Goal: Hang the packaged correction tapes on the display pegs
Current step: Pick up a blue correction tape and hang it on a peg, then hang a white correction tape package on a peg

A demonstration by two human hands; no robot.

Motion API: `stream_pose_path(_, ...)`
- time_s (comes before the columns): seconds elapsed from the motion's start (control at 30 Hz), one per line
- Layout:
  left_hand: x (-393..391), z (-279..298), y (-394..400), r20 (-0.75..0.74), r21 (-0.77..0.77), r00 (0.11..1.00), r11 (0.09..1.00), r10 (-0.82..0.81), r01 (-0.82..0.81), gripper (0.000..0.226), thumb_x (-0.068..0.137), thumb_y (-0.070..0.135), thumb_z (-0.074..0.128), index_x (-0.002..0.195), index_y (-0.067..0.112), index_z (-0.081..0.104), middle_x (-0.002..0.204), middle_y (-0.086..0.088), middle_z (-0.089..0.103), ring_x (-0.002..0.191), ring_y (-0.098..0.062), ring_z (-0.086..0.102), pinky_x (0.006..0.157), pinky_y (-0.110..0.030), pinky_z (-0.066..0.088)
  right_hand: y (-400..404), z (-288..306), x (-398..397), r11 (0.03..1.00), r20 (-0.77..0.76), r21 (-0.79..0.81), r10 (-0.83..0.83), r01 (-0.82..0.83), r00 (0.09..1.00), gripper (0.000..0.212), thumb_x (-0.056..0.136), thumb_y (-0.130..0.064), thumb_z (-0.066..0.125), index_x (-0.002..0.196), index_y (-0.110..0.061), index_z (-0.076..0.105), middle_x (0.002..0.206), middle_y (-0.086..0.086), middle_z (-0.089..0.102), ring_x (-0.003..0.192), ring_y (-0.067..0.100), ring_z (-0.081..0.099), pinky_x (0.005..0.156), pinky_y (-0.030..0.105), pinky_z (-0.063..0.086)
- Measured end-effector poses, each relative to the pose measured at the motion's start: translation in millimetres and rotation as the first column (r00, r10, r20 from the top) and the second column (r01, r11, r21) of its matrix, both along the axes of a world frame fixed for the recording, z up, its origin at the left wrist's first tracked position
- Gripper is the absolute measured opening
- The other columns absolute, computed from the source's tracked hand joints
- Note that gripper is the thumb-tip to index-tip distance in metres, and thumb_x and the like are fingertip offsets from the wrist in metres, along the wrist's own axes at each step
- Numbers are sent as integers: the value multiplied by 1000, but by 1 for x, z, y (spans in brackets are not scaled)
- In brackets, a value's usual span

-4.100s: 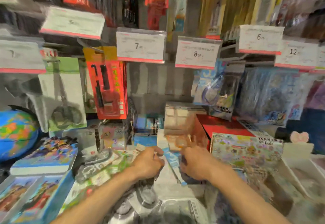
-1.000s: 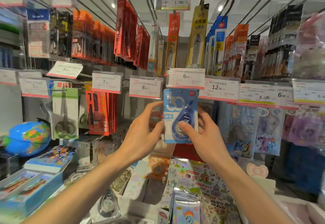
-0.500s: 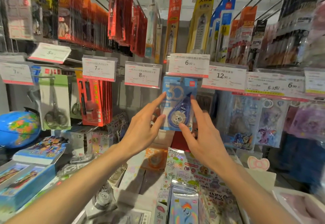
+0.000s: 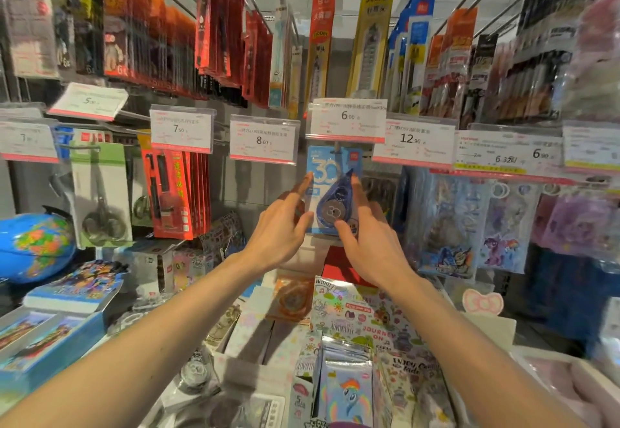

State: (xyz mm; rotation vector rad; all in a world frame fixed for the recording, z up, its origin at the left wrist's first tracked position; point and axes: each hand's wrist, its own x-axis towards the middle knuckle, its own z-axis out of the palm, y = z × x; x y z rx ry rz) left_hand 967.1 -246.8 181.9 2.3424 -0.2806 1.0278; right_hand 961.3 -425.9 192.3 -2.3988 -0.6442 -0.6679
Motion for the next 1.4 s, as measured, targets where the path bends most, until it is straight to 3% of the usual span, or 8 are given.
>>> stream_pose_path(0.17, -11, -1, -1, 7, -13, 1000, 1000, 11, -11, 65, 100, 26, 55, 157, 35, 25, 94, 7, 60, 76, -4, 54, 70, -26, 40, -4, -1, -2, 999, 2, 47, 26, -26, 1000, 75, 104, -42, 45, 159, -37, -6, 151, 10, 45, 107, 32, 68, 86, 45, 52)
stream_pose_path(0.33, -20, -9, -2, -8, -32, 1000, 999, -1, 0, 60, 101, 28, 54, 155, 36, 30, 106, 7, 58, 65, 0, 51, 68, -20, 35, -8, -12, 0, 992, -64, 114, 63, -55, 996, 69, 100, -50, 47, 157, -27, 16, 124, 5, 64, 102, 24, 68, 86, 43, 54)
stream_pose_path(0.5, -39, -20, -6, -53, -132, 998, 991, -23, 15, 54, 102, 22, 53, 154, 29, 36, 97, 12, 63, 54, 0, 54, 55, -8, 38, -14, -22, -13, 993, -133, 103, 73, -59, 988, 66, 98, -50, 52, 155, -29, 26, 133, 6, 52, 98, 17, 64, 94, 37, 48)
stream_pose_path(0.7, -73, -36, 2, -95, -255, 990, 964, -103, 76, 45, 102, 22, 55, 145, 32, 46, 103, 5, 67, 75, -13, 69, 73, -38, 60, -13, -38, -34, 994, -137, 49, 107, -101, 985, 42, 95, -44, 61, 133, -26, 61, 123, -3, 63, 102, 14, 65, 100, 41, 51)
stream_pose_path(0.8, -91, -51, 20, -134, -312, 986, 949, -100, 54, 40, 102, 22, 56, 140, 32, 50, 103, 4, 66, 76, -14, 70, 70, -40, 61, -6, -47, -44, 995, -51, -58, 81, -83, 995, 35, 96, -41, 60, 126, -24, 65, 121, -3, 63, 111, 17, 61, 96, 31, 46)
stream_pose_path(1.03, -116, -89, 106, -218, -404, 975, 913, -46, -48, 33, 98, 23, 61, 131, 31, 57, 97, 7, 68, 78, -22, 70, 72, -41, 59, 50, -60, -66, 990, 65, -108, 94, -87, 993, 23, 93, -33, 63, 111, -20, 70, 107, -1, 66, 105, 23, 61, 89, 36, 44)
stream_pose_path(1.23, -125, -130, 210, -351, -419, 936, 898, -26, -132, 28, 97, 23, 60, 122, 36, 56, 98, 2, 68, 76, -30, 70, 76, -49, 58, 148, -88, -79, 986, -81, -142, 74, -85, 994, 26, 95, -38, 60, 114, -22, 68, 109, -4, 68, 103, 19, 65, 88, 33, 47)
stream_pose_path(1.4, -119, -159, 253, -553, -251, 833, 956, -11, -154, 32, 95, 25, 62, 126, 28, 57, 101, 7, 66, 81, -16, 66, 83, -35, 53, 213, -124, -90, 951, -304, -303, -27, -70, 952, 24, 97, -41, 54, 109, -23, 64, 110, 1, 65, 103, 26, 64, 83, 36, 49)
